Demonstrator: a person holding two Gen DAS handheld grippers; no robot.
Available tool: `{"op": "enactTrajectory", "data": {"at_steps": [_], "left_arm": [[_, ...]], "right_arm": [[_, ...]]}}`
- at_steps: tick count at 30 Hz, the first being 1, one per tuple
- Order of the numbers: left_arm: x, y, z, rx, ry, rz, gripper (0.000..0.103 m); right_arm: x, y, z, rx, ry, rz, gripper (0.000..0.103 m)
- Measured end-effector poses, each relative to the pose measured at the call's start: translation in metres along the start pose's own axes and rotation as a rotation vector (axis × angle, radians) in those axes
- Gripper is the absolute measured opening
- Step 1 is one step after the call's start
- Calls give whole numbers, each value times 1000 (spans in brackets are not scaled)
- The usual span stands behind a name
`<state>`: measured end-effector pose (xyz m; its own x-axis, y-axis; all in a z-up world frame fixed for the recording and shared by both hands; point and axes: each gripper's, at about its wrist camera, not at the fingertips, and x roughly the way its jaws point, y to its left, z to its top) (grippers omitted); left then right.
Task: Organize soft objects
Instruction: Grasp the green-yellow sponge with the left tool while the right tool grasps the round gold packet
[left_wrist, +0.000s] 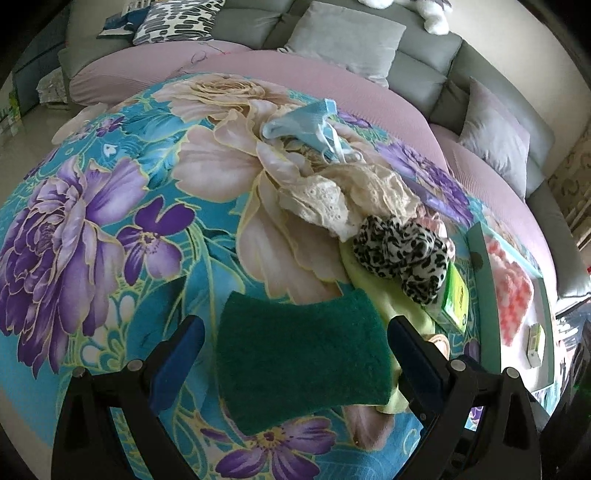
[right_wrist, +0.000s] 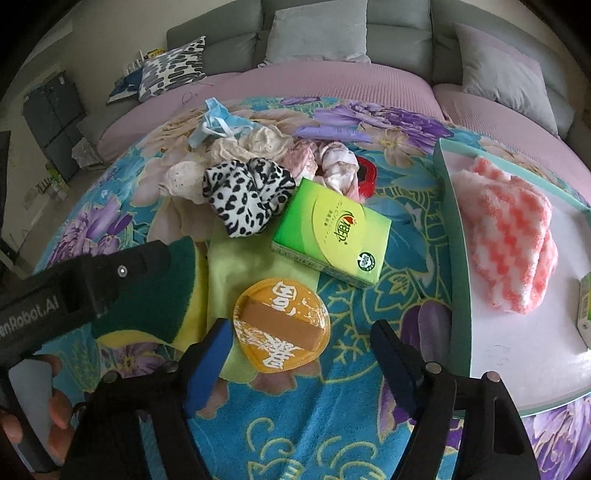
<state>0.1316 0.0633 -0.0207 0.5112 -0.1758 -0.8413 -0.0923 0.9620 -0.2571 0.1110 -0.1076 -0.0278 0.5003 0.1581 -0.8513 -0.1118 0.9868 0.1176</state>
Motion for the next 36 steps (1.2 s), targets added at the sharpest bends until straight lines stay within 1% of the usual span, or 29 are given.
{"op": "enactTrajectory", "data": {"at_steps": [3,5,8,10,12,16,18,22,24,36], "left_arm": [[4,-2,-1,11,22,-23,99],[6,-4,-1,26,26,-6,99],[8,-6,-2,37,35,7,99],[9,-6,-2,46,38,13,99],[12,-8,-3,57,44,23,99],[13,-9,-3,67,43,28,99],[14,-9,-4,70,45,31,99],[15,-12,-4,84,48,41,99],[17,-13,-4,88,50,45,99],[23,-16,-4,90,49,55,100]], "right_arm": [[1,0,0,-2,1,1,80],[1,1,0,-6,1,6,80],[2,2,0,-10,3,12,73],[2,2,0,-10,6,13,73],[2,2,0,-9,7,14,69],[2,2,0,-12,7,19,67],[2,2,0,-16,8,29,61],[2,5,0,-31,9,29,59],[2,5,0,-31,9,39,54],[0,3,0,-28,6,43,53]]}}
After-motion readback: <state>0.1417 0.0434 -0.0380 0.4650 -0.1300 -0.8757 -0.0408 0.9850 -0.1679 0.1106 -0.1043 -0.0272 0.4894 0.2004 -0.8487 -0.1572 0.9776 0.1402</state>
